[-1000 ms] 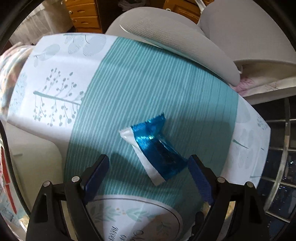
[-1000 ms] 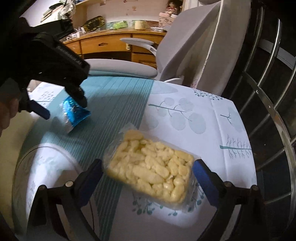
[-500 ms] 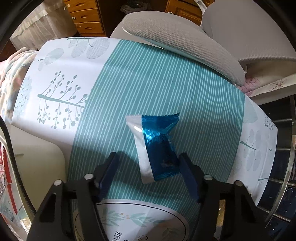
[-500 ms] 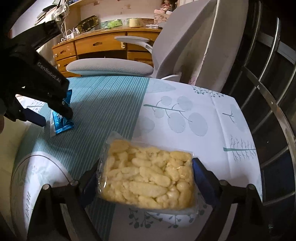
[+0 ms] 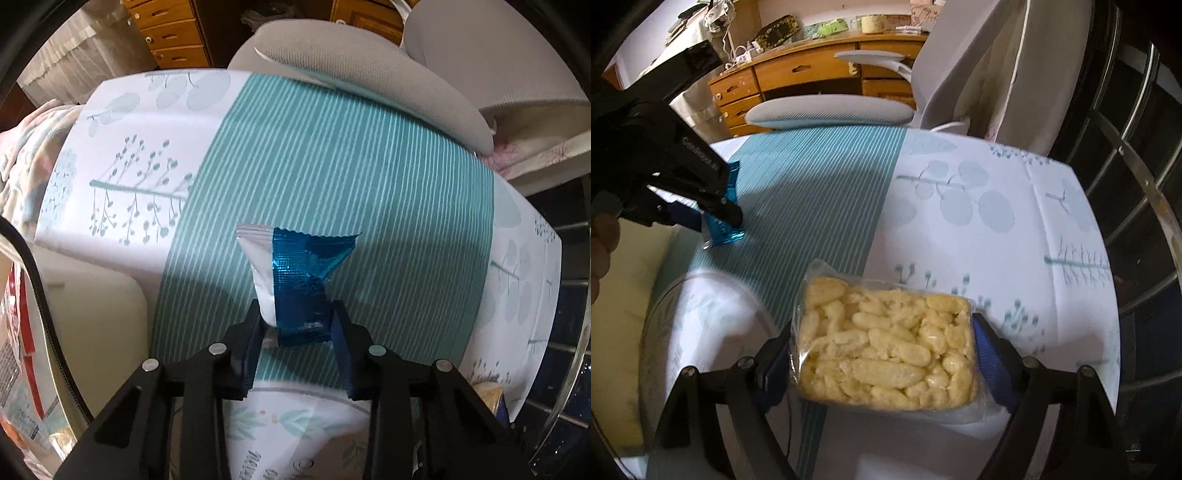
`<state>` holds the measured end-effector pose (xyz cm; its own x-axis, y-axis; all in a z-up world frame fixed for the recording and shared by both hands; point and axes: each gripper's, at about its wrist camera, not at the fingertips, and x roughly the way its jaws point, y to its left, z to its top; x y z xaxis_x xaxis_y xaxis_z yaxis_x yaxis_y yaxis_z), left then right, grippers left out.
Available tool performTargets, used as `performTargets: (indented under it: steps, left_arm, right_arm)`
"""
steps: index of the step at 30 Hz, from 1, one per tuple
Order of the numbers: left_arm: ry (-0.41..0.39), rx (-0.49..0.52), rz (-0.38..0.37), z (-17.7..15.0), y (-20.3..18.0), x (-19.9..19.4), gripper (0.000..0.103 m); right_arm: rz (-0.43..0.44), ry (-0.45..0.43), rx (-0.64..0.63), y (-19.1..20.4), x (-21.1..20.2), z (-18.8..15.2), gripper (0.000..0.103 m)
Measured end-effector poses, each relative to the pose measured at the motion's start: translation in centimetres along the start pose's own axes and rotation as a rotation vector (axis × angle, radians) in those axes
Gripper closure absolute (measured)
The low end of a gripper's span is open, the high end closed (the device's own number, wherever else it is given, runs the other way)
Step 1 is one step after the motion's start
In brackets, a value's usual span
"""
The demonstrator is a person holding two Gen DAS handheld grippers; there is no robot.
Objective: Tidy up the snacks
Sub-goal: 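Grasp the blue-wrapped candy with the left tool while the right tool grasps the large puffed-snack bag, then carry the blue candy and puffed-snack bag into the white tray and release both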
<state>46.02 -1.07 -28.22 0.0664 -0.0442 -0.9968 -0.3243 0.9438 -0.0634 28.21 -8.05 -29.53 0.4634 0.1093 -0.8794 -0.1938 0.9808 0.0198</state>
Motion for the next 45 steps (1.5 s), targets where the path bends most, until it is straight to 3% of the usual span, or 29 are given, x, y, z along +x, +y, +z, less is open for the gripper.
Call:
performTargets:
  steps: [8, 12, 20, 25, 36, 45]
  left_arm:
    - [0.117, 0.026, 0.005, -3.4, 0.3, -0.2, 0.072]
    - [0.142, 0.071, 0.002, -5.9, 0.0, -1.6, 0.072]
    - [0.116, 0.183, -0.008, -10.3, -0.6, -7.4, 0.072]
    - [0.063, 0.238, -0.059, -12.7, 0.3, -12.2, 0.072]
    - [-0.072, 0.262, -0.170, -16.9, 8.8, -21.3, 0.072]
    - [-0.121, 0.249, -0.195, -19.5, 18.4, -23.3, 0.071]
  right_arm:
    - [0.068, 0.082, 0.058, 0.2, -2.3, -3.6, 0.017]
    - [0.125, 0.128, 0.146, 0.1, -3.6, -5.3, 0.017]
    - [0.278, 0.192, 0.421, -0.9, -5.2, -7.5, 0.018]
    - [0.350, 0.201, 0.558, -0.6, -6.9, -8.4, 0.018]
    - [0.395, 0.166, 0.684, 5.9, -11.2, -9.8, 0.018]
    - [0.400, 0.108, 0.641, 13.6, -14.6, -10.4, 0.017]
